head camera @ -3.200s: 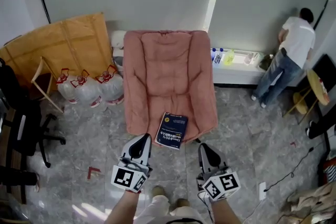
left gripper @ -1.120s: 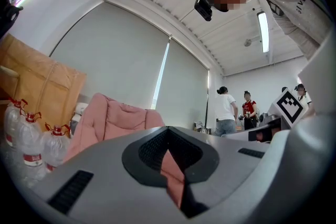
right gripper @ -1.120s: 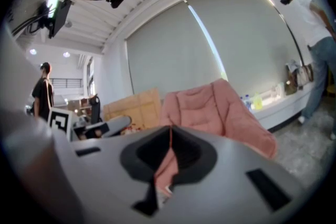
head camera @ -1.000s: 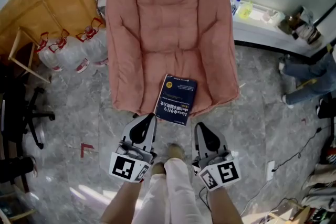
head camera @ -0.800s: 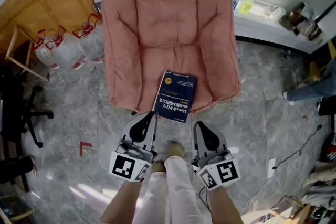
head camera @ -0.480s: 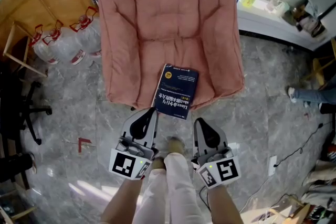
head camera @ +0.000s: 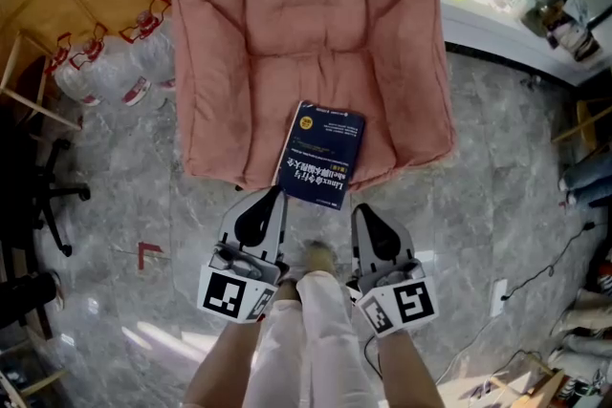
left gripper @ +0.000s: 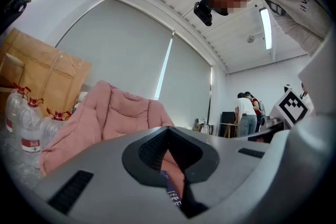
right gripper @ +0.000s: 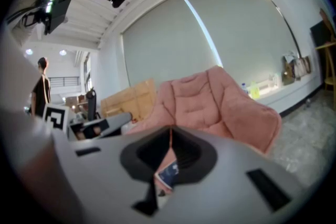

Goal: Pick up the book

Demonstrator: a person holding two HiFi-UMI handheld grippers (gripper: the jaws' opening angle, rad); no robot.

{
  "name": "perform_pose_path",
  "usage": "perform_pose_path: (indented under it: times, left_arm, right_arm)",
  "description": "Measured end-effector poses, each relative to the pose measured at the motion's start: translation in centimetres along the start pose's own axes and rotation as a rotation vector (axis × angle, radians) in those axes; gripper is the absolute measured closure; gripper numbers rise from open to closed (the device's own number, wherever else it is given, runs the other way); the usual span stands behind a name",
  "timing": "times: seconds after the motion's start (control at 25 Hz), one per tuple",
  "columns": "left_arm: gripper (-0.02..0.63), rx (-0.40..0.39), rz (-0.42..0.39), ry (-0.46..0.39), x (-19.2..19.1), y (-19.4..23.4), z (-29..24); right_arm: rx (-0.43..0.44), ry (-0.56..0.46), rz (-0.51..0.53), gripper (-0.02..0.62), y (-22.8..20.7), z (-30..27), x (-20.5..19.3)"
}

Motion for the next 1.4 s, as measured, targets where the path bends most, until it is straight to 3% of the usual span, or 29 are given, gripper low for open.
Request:
perform_pose_path:
  times: [0.88,1.4]
  left_arm:
    - [0.598,0.021,0.017,0.017,-6.1,0.5,1.0]
    - [0.598,0.032,0.022,0.036,-10.1,1.3,1.4]
  right_arm:
    - [-0.057,0.133,-0.041,0.576,-3.1,0.0,-8.5]
    - [-0.109,0.224,-0.096,0.455,-5.3,-0.5,-14.3]
Point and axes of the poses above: the fingertips, and each gripper's own axes: z backward along the fingers, y to its left, x out of its top, the point moved 2 cm from there along z, backward along the fingers, and after that the axes turned 15 degrees about -y, right-handed, at the moved point
